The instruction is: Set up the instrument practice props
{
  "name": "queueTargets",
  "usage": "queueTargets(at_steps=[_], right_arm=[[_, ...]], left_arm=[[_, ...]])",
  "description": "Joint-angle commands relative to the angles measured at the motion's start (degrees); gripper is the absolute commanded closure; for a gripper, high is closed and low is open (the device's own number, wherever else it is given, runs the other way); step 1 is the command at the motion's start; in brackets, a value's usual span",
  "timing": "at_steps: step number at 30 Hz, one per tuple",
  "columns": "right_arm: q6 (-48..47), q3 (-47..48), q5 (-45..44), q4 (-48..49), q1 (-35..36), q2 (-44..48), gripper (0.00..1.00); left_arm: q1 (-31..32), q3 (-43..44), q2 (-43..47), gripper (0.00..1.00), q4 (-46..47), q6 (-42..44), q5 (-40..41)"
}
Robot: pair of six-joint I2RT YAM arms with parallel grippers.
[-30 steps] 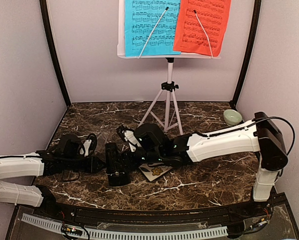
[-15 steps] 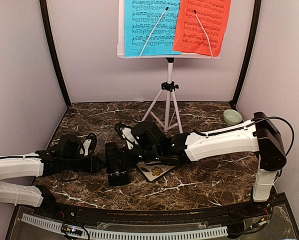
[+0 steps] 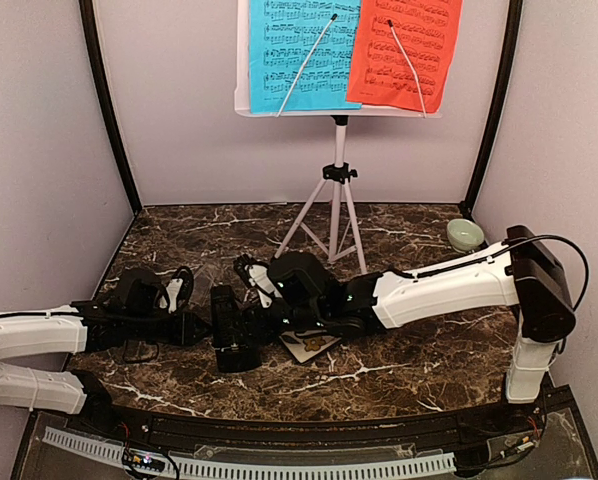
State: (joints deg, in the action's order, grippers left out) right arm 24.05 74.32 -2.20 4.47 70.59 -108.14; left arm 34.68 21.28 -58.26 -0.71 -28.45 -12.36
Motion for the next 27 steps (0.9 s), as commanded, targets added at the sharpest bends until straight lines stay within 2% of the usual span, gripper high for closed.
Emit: queueTargets(at_steps=[1,7,14,22,27], right_arm=[[0.26,0.82,-0.55,2.85,0.86,1.61,0.24],[0.9,1.03,-4.1,1.54,0.85,2.41,0.22],[2.06,-2.24,-8.22,-0.2,-0.41,5.25,0.25],[2.99,-10.34,-10.93,-1.68,-3.98,9.77,0.26],[4.38,-18.14,-9.51,-2.33,-10.34,15.91,0.23]], left_arm=[[0.29,0.37,0.51,0.75,0.8,1.0,0.54],[0.24,0.85,0.6,0.75,0.29,1.44,0.88],[0.22,1.26,0.78,0.75,-0.21,1.63,1.5],[0.22,1.72,0.26,0.75,-0.62,2.03,2.33],[0.18,3.39,0.47,0.75,-3.91,2.79,4.7]])
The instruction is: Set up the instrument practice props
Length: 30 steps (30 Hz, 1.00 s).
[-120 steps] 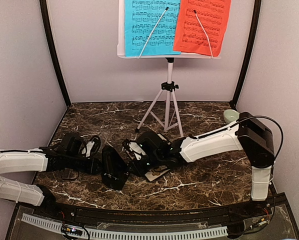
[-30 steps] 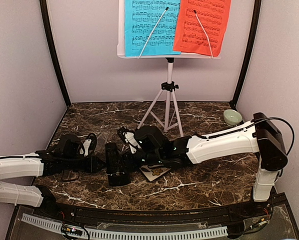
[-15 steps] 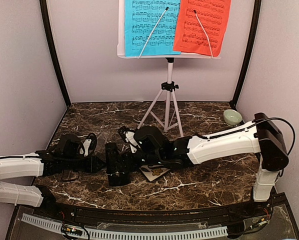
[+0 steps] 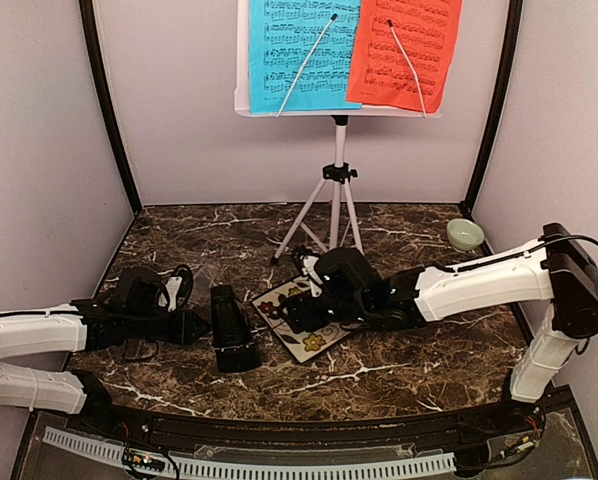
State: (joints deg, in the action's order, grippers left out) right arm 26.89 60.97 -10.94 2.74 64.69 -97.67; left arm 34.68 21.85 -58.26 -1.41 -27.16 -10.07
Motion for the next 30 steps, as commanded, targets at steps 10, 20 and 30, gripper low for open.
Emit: queueTargets(at_steps=[10,20,30], right_arm=[[-1.38,-10.97,2.9,0.57,-9.1,24.74,0.08],[-1.47,-14.26,5.31,0.16,-12.3,26.64,0.03],[0.18,-14.37,9.64,4.48,-10.2,20.16,0.05]], left_arm=[[-17.12,11.78,3.57,0.71,-10.63,5.79,0.49],[-20.27,28.18,-3.08,0.66,-15.62,11.66,-1.72],[-20.39,25.05,-0.13,0.62,-16.28,11.4,-1.59]])
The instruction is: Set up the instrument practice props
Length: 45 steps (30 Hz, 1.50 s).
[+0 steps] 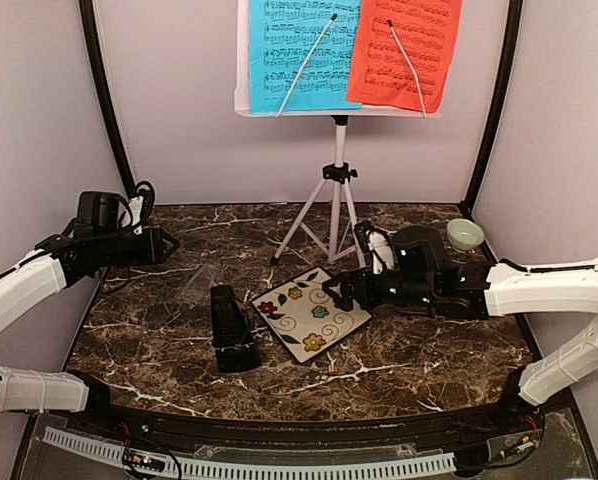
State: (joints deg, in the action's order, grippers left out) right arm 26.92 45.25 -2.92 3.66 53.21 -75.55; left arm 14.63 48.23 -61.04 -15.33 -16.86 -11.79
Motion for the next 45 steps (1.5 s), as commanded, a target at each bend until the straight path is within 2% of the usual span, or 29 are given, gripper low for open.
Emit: queueTargets(at_steps=[1,11,15,16,19,20,27,29,33,38,45], right_arm=[[-0.11,1.78,1.87,3.68,1.51,-2.53,0.05],[-3.33,4.58,1.39,2.32,0.57,-2.53,0.0],[-4.94,5.04,0.43,0.5,-2.3,0.52,0.0],[-5.35,4.9,0.41,0.21,-3.36,1.63,0.0],[-6.06,4.84,0.6,-1.53,-7.36,5.36,0.0],[-6.19,4.84,0.86,-2.37,-8.99,6.6,0.0],[-3.52,-0.29,8.03,-5.58,-25.21,17.35,0.0],[-2.61,-2.57,10.42,-6.34,-31.21,20.55,0.0],[-1.92,-7.33,13.75,-8.23,-38.65,25.67,0.0],[-0.35,-15.0,15.62,-7.83,-43.07,30.47,0.0],[0.92,-19.56,15.94,-6.44,-43.61,32.98,0.0]], left_arm=[[-0.38,-1.36,2.89,0.62,-2.82,1.15,0.22],[-1.18,-0.23,2.07,0.56,-3.0,2.02,-0.65],[-1.19,3.13,0.49,0.39,-2.7,2.56,-1.53],[-1.23,4.24,-0.19,0.32,-2.78,2.78,-1.66],[-1.19,8.46,-2.33,0.03,-3.6,3.35,-1.91],[-1.24,9.98,-3.31,0.02,-4.0,3.44,-1.8],[-1.32,17.5,-9.81,0.01,-5.81,-1.16,-0.74],[-1.28,17.45,-10.9,0.01,-6.1,-3.27,-0.33],[-1.27,14.56,-11.07,0.01,-5.92,-6.17,1.04],[-1.29,6.56,-7.17,0.01,-2.63,-8.47,2.22],[-1.27,0.71,-4.81,0.01,-2.82,-10.03,4.56]])
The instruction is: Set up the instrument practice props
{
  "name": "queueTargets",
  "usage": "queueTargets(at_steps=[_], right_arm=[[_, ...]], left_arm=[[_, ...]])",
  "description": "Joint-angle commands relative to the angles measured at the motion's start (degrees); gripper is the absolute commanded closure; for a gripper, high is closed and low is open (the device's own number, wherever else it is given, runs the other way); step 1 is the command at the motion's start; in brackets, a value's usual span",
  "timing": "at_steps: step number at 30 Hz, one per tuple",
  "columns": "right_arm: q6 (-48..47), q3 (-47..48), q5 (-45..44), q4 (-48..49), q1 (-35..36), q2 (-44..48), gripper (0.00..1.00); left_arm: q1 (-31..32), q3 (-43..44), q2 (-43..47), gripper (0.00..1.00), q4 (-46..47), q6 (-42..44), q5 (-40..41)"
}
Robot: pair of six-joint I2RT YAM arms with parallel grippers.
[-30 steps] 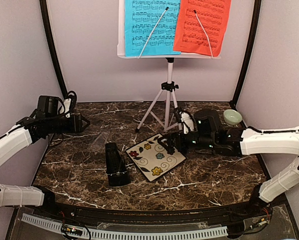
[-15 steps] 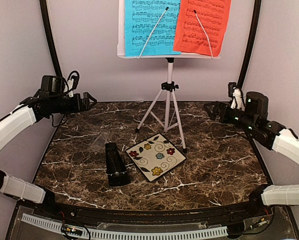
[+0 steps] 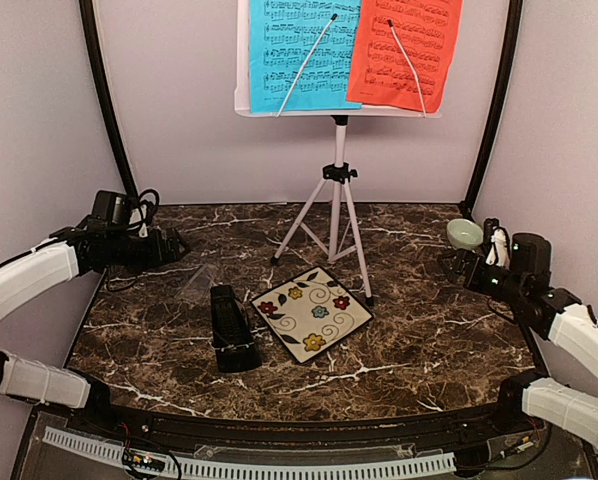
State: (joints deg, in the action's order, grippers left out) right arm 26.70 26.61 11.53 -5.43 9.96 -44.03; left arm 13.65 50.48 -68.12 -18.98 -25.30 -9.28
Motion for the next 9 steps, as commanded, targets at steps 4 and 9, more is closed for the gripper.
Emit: queueTargets(at_steps=[4,9], right_arm=[[1.1,-0.57,1.77,3.01,-0.33,1.1,0.0],[0.67,0.14,1.98,2.73,-0.37,1.48,0.0]], left_arm=[[-0.29,-1.09,2.38,0.01,0.44,-1.42,2.8],[-0.29,0.6,2.72,0.01,0.12,-1.03,3.43]])
